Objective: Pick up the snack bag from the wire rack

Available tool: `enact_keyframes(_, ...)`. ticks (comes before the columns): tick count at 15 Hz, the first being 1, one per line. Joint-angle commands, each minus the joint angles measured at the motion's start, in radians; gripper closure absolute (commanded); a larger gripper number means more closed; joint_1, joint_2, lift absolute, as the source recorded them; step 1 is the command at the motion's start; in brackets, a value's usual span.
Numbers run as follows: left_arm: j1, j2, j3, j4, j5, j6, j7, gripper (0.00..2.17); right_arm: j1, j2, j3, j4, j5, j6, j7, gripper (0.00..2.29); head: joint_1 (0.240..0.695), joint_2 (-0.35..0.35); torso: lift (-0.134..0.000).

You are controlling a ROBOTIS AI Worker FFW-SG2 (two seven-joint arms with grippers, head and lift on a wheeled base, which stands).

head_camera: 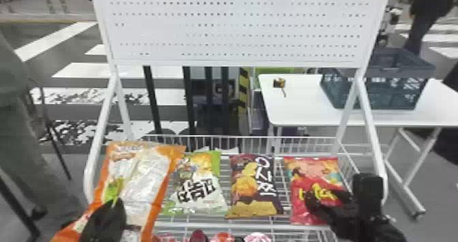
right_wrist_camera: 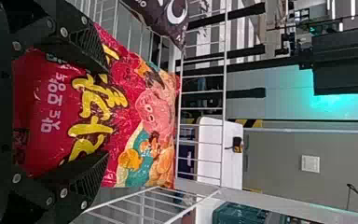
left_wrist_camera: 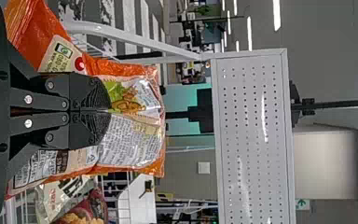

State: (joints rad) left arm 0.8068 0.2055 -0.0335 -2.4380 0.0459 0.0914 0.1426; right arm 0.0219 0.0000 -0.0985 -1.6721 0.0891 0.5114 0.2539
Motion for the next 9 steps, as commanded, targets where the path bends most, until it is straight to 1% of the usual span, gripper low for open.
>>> enact_keyframes(1,0.002,0.0,-0.003,0.0,-0.001,0.0,0.0,1.77,0.006,0.001,0.005,-0.015,0.004,0.028,-0.002,1.44,0.499,0.0,0.0)
enact_keyframes(2,0.008,0.0,-0.003,-0.003,-0.004,0.0,0.0,1.77,0.01,0.001,0.006,-0.026,0.001,0.028,-0.008,1.94,0.499,0.0,0.0)
enact_keyframes(3,0.012,0.0,-0.005,-0.007,-0.008,-0.003,0.002,1.77,0.013,0.001,0.008,-0.032,0.0,0.028,-0.011,2.07,0.499,0.0,0.0)
enact_keyframes(5,0.02,0.002,-0.003,-0.015,-0.009,-0.009,0.005,1.77,0.021,0.001,0.011,-0.049,-0.008,0.028,-0.018,2.08,0.499,0.0,0.0)
enact_keyframes(6,0.025,0.003,-0.003,-0.018,-0.011,-0.009,0.006,1.77,0.026,0.001,0.014,-0.057,-0.012,0.028,-0.019,2.17,0.499,0.0,0.0)
enact_keyframes(9,0.035,0.005,-0.006,-0.026,-0.014,-0.009,0.006,1.77,0.056,0.001,0.025,-0.11,-0.022,0.0,-0.048,2.17,0.499,0.0,0.0)
